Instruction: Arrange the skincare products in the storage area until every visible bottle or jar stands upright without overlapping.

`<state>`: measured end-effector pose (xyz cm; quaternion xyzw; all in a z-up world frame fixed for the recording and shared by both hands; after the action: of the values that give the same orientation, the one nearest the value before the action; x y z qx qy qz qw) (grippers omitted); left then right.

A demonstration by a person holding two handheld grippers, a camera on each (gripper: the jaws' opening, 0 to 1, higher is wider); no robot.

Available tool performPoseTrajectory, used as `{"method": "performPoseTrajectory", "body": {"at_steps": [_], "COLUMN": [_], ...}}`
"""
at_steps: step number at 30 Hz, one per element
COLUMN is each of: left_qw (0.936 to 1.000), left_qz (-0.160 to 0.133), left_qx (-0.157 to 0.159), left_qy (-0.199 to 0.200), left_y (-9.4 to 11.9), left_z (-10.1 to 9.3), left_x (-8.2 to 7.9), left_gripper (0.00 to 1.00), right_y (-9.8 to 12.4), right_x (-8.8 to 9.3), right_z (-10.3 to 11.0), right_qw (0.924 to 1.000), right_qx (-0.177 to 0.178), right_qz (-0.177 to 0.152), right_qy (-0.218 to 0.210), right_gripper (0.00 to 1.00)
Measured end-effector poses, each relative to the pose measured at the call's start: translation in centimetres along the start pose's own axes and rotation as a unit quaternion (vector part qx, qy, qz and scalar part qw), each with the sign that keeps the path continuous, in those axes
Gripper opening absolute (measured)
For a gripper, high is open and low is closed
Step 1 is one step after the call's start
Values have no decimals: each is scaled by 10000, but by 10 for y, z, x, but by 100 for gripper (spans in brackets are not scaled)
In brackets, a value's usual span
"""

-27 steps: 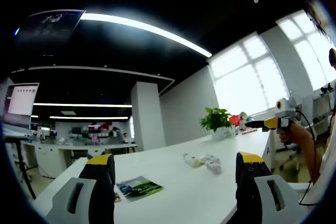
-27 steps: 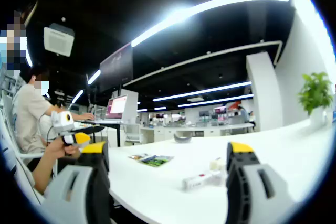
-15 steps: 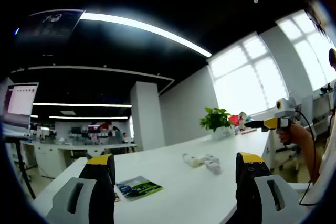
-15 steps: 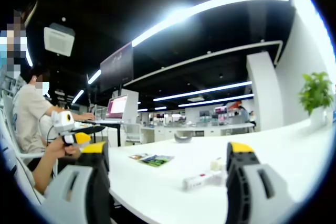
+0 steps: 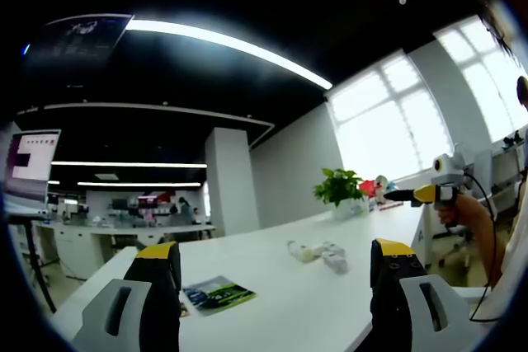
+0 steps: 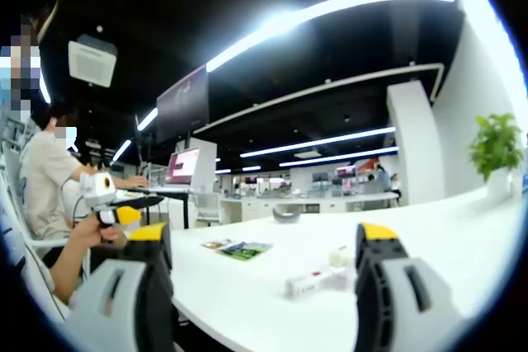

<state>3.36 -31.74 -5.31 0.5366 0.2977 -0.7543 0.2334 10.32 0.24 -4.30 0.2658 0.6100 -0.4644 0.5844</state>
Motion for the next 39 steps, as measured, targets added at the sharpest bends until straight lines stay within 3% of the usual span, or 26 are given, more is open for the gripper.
{"method": "performPoseTrajectory", "body": {"at_steps": [39], "left_qw": [10000], "left_qz": [5], "left_qx": [-33], "left_qy": [-77], "left_y": [3], "left_z": [1], "left_x": [-2], "left_gripper": [97], "right_y": [-1], "right_x": [4], "right_z": [2], "right_qw": [9999], "right_qx": [-6], "right_qz": [129], "right_qy": [62], "right_gripper": [91]}}
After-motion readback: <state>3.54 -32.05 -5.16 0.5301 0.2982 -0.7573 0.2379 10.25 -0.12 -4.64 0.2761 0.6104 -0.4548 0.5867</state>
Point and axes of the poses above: the point that each gripper's makers call its tool centre point, and the gripper's own axes: y roughly backward along the fingers, z roughly to its left, x roughly out of its underside, the point moved 4 cm from there along y, roughly backward along the fingers, and after that the axes turned 9 degrees about -y, right-handed, at the moved point
